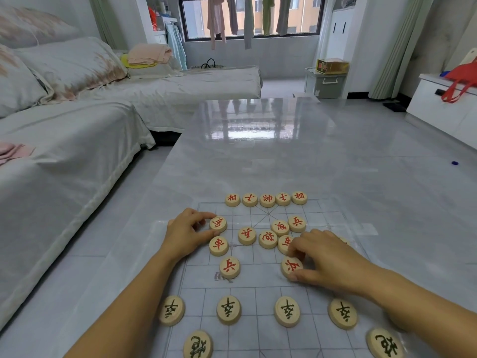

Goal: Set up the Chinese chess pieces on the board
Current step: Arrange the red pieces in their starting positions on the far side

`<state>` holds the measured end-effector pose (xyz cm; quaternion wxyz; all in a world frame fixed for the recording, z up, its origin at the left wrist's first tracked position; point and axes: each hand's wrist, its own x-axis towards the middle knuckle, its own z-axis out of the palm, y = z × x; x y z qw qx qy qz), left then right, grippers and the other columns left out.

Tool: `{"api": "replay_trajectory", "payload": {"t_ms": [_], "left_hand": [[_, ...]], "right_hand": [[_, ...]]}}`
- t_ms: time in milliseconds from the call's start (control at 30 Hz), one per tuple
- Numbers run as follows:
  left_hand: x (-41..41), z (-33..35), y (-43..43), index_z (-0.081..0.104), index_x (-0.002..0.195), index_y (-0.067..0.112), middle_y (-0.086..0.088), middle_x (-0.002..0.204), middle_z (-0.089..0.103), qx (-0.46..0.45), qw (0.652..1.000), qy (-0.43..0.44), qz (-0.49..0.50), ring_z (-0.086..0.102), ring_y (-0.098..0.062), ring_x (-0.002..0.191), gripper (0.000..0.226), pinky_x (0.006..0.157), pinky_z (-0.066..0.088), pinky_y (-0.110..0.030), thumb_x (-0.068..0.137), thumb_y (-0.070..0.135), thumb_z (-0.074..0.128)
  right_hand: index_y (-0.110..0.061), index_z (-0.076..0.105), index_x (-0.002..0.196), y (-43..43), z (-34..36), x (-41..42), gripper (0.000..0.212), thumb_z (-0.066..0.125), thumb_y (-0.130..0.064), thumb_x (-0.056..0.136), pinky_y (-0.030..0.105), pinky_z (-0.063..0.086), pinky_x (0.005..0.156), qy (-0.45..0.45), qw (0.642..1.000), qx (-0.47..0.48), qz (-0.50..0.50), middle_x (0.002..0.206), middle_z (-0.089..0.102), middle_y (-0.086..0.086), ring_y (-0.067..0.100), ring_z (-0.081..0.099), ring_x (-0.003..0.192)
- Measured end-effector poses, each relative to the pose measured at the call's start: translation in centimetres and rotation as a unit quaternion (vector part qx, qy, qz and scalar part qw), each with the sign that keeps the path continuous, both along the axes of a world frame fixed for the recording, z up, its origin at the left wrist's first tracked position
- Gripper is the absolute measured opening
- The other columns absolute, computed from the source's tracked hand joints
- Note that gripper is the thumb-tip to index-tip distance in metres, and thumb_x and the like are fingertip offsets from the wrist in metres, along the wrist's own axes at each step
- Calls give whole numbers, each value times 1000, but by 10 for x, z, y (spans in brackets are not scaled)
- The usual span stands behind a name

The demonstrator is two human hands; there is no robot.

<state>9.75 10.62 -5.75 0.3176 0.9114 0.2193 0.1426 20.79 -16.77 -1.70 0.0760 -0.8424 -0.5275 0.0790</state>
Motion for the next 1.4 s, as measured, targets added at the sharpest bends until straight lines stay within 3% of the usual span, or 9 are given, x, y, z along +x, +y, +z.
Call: {"api": "replay_trajectory", "payload": {"t_ms": [133,367,600,700,767,1000,1167,1300,1400], "left_hand": [[0,0,1,62,111,33,8,92,50,-3,1000,-3,2,46,-4,80,37,85,42,-34,76,37,71],[-1,1,0,61,114,32,5,93,50,-4,1000,0,1,46,-8,83,38,86,44,-37,77,38,69],[1,-2,1,62,109,32,8,91,52,-7,1000,-10,11,47,-6,81,35,81,44,-34,76,38,71],[3,-5,2,63,101,28,7,89,54,-15,999,-27,27,49,-6,78,32,70,41,-22,72,36,74],[4,-6,2,62,98,27,5,88,55,-18,999,-31,34,50,-7,77,31,66,39,-19,71,35,76],[3,-6,5,59,115,33,8,89,51,15,1000,-3,7,49,-7,82,42,83,45,-35,75,38,71],[3,-8,4,60,103,35,9,85,52,2,999,-20,26,50,-6,79,30,80,43,-32,75,37,72],[19,0,0,57,96,28,6,77,56,-16,995,-1,96,54,-14,77,25,77,43,-34,77,38,70],[41,7,3,58,104,26,2,89,61,57,988,51,134,56,-21,91,31,86,35,-37,80,44,64]], "right_hand": [[-32,55,95,2,7,11,27,59,-53,79,19,39,73,99,994,37,-30,90,53,-16,3,46,83],[-24,54,94,31,-1,15,33,61,-51,77,28,42,77,-9,994,15,-106,94,56,-5,14,52,87],[-14,60,106,7,7,84,29,65,-30,82,31,46,79,79,960,130,-236,103,55,0,17,54,88],[-11,59,109,0,-12,120,34,65,-32,82,34,46,82,58,951,106,-285,111,55,7,21,54,92],[-11,60,105,1,-24,130,35,67,-35,80,36,47,81,72,945,119,-295,110,56,11,23,55,92],[-16,58,120,18,-40,133,45,64,-38,82,39,44,88,69,933,180,-305,107,52,11,27,52,102],[-17,52,126,16,-43,131,50,64,-37,81,39,44,88,64,928,204,-306,97,47,2,25,52,100],[-16,56,116,16,-46,134,40,62,-35,81,36,44,82,58,924,215,-311,96,49,0,20,51,93],[-17,58,111,16,-48,135,35,63,-34,81,35,44,80,55,925,217,-307,96,49,0,18,51,91]]}}
